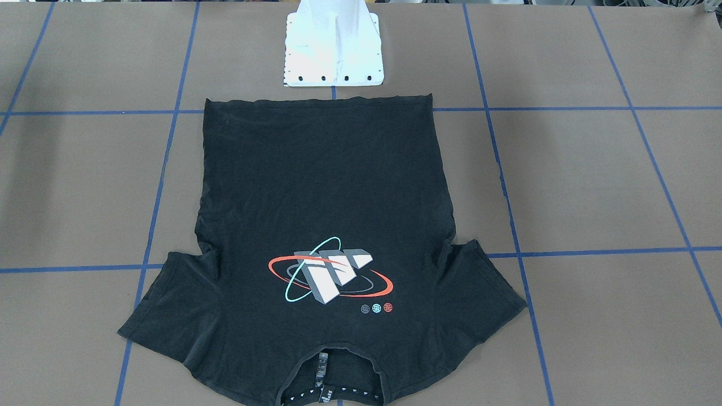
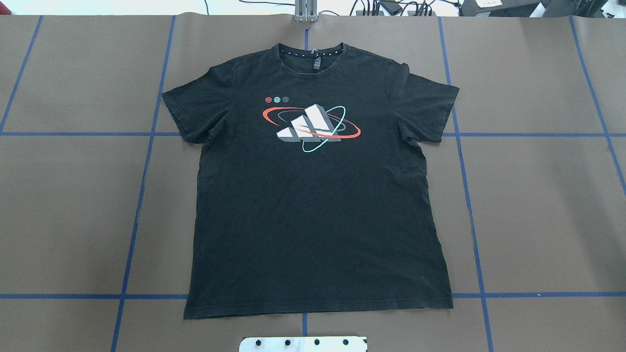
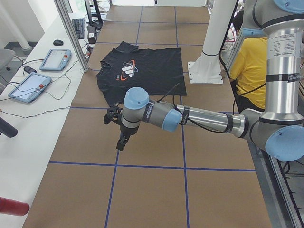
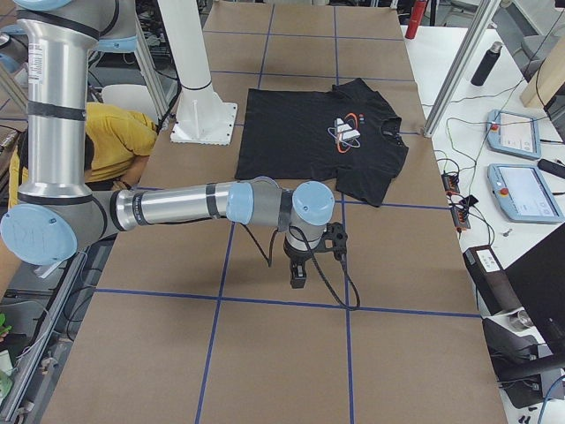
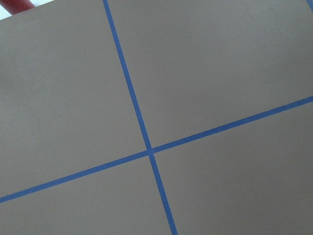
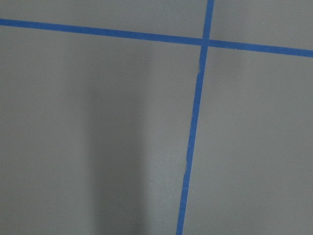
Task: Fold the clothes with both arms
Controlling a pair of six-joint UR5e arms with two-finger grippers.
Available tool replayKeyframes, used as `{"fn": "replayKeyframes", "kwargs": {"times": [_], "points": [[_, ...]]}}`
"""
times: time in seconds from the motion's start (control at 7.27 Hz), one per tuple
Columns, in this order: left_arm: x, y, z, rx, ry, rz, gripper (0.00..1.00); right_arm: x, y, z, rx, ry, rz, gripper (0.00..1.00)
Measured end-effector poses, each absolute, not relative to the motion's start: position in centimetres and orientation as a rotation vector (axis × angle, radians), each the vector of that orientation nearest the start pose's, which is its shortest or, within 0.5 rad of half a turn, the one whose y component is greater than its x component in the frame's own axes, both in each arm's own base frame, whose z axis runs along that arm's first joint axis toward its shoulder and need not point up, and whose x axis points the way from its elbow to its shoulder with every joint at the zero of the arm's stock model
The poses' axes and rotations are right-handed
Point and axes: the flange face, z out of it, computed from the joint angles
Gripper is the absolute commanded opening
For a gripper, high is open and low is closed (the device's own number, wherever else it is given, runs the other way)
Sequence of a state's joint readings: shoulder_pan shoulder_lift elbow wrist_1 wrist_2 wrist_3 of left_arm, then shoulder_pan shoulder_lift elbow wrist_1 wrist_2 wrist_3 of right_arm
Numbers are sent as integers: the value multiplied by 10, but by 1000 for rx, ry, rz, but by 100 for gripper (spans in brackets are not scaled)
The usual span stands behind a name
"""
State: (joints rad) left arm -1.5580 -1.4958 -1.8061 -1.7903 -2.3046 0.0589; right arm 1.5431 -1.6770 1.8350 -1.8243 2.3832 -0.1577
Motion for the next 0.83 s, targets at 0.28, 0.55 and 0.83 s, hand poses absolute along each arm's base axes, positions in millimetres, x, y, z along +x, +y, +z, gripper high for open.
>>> {"fn": "replayKeyframes", "kwargs": {"times": [0.28, 0.55, 0.83], "points": [[-60, -473, 553, 413, 718, 219, 100, 49, -440, 594, -24, -819, -139, 100], [-59, -471, 553, 432, 722, 228, 99, 48, -444, 589, 2, -818, -147, 100], [-59, -472, 553, 449, 722, 235, 100, 46, -448, 585, 43, -843, -165, 100]]}}
